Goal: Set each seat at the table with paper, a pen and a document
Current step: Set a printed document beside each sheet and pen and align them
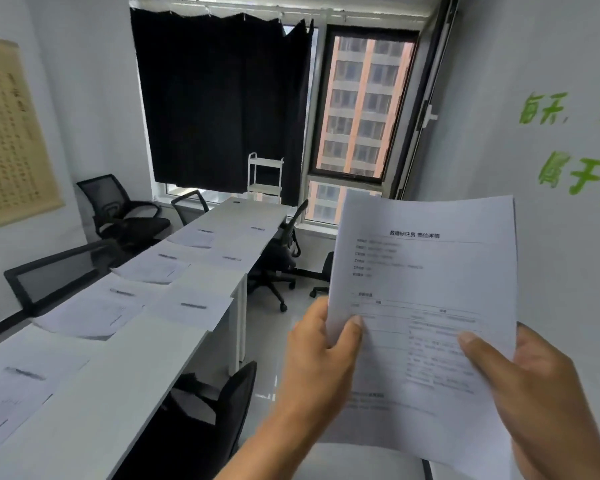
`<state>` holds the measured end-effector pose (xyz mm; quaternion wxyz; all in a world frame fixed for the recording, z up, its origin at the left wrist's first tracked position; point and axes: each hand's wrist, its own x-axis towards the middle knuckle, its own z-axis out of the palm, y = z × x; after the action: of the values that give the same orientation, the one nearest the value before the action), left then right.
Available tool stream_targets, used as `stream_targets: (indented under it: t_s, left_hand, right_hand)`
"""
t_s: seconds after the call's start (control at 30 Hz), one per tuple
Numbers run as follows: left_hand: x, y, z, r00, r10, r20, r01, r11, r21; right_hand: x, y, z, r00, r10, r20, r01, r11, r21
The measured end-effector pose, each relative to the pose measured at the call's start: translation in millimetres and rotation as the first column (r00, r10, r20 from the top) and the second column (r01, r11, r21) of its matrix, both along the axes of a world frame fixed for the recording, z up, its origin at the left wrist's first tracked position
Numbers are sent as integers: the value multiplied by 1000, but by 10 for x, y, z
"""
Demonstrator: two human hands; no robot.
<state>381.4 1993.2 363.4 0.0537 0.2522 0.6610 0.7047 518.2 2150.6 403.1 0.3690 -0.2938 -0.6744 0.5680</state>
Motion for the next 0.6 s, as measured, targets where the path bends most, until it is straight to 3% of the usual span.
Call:
stream_targets:
  t_s: [0.3, 0.6]
  left_hand:
    - [-1280, 1136, 184, 996, 85, -26, -85, 996, 5]
    - [-2381, 2366, 88, 944, 326, -38, -327, 945, -10]
  right_hand:
    - [-1373, 1224, 88, 986, 148, -77, -151, 988, -37]
    - [-2884, 2679, -34, 929, 358, -91, -363, 931, -46]
